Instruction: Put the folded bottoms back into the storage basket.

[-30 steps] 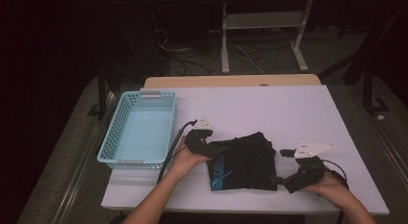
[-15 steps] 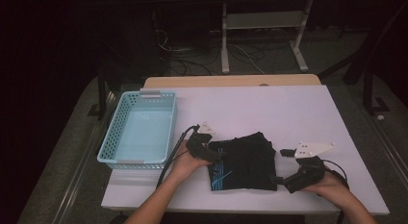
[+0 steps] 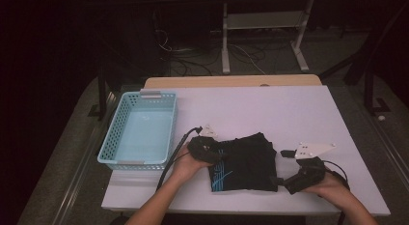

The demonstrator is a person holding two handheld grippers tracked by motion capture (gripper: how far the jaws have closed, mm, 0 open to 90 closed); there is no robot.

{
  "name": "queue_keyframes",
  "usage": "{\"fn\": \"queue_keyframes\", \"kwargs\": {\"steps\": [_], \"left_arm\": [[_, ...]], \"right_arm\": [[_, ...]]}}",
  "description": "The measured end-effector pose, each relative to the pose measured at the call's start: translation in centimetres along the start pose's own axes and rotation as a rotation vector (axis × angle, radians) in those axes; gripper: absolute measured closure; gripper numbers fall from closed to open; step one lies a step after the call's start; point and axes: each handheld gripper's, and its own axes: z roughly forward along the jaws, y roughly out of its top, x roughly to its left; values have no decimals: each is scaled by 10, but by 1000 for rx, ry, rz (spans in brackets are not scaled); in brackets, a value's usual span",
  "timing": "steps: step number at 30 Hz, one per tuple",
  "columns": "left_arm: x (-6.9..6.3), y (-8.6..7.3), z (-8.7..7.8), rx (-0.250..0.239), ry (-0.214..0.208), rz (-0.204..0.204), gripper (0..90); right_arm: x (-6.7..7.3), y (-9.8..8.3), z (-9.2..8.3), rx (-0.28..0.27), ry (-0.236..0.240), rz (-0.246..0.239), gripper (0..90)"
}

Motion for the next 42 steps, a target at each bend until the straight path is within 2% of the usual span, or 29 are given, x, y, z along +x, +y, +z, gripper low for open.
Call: {"fn": "queue_keyframes", "kwargs": {"steps": [2,3,5,6,9,19,27,30,33,38,42], "left_arm": [[-1,0,0,-2,-31,-4,495],[-1,1,0,0,-41,-8,583],[-1,2,1,11,-72,-17,643],[-1,2,1,11,-72,-17,682],[-2,4,0,22,-74,-17,715],[-1,5,1,34,-79,-21,723],[-1,6,1,38,-79,-18,723],[-2,6,1,38,-77,-19,723],[-2,6,1,40,-76,-18,724],[-2,6,1,41,-75,-18,724],[-2,6,1,39,-75,-21,725]], "right_arm": [[0,0,0,-1,0,-3,0],[0,0,0,0,0,-3,0],[0,0,0,2,-4,-2,0],[0,0,0,2,-4,-2,0],[3,1,-2,18,-13,-6,0],[13,-13,-5,62,-22,13,2],[16,-23,2,151,-18,25,99],[17,-25,6,192,-36,9,133],[17,-27,10,219,-34,3,147],[20,-28,14,243,-25,-19,184],[23,-27,16,248,-51,-42,234]]}}
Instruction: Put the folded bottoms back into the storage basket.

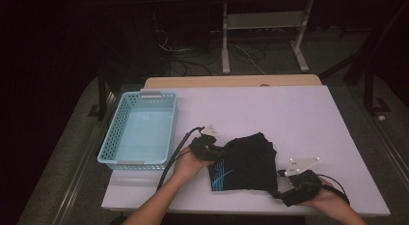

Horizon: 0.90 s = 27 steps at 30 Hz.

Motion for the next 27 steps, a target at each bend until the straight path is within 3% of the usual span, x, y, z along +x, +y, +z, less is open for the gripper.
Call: {"fn": "queue_keyframes", "kwargs": {"steps": [2,7,19,27], "left_arm": [[0,0,0,0,0,1,725],[0,0,0,-1,1,-1,726],[0,0,0,-2,0,2,734],[-1,2,-2,-7,-1,5,757]], "right_arm": [[3,1,1,6,-22,-26,264],[6,3,2,5,-13,-36,368],[9,14,5,22,8,-56,784],[6,19,4,14,23,-54,815]]}}
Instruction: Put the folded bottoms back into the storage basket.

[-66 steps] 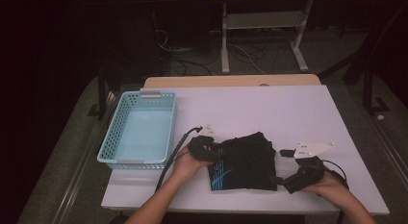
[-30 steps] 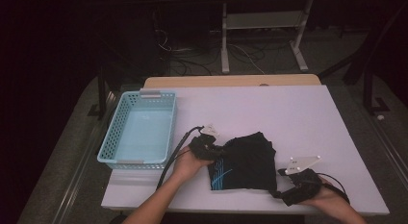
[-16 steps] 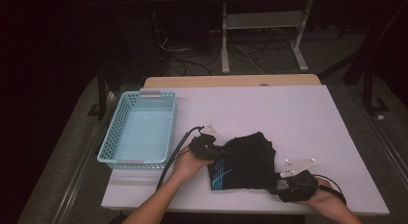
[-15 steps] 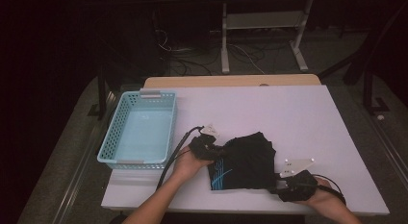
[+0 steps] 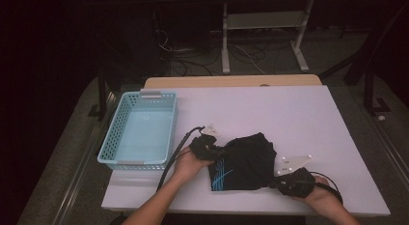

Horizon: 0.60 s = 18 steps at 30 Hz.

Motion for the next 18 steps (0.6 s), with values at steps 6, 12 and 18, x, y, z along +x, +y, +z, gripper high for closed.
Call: {"fn": "queue_keyframes", "kwargs": {"steps": [6,12,18], "left_arm": [[-1,4,-6,-19,-13,8,759],[-4,14,-18,-31,-46,24,762],[-7,23,-27,-35,-85,49,764]], "right_arm": [[-4,7,-5,-40,20,-2,815],[-7,18,-10,-105,50,2,816],[-9,33,-13,-153,63,-9,817]]}}
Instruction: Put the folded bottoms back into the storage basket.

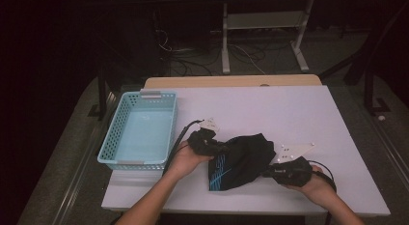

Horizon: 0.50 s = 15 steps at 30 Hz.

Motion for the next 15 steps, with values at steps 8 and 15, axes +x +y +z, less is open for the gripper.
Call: {"fn": "queue_keyframes", "kwargs": {"steps": [8,15], "left_arm": [[-1,17,-15,-24,-23,22,766],[2,30,-26,-10,-12,28,766]], "right_arm": [[-3,19,-2,-57,20,-6,818],[-7,36,-2,-84,33,-22,818]]}}
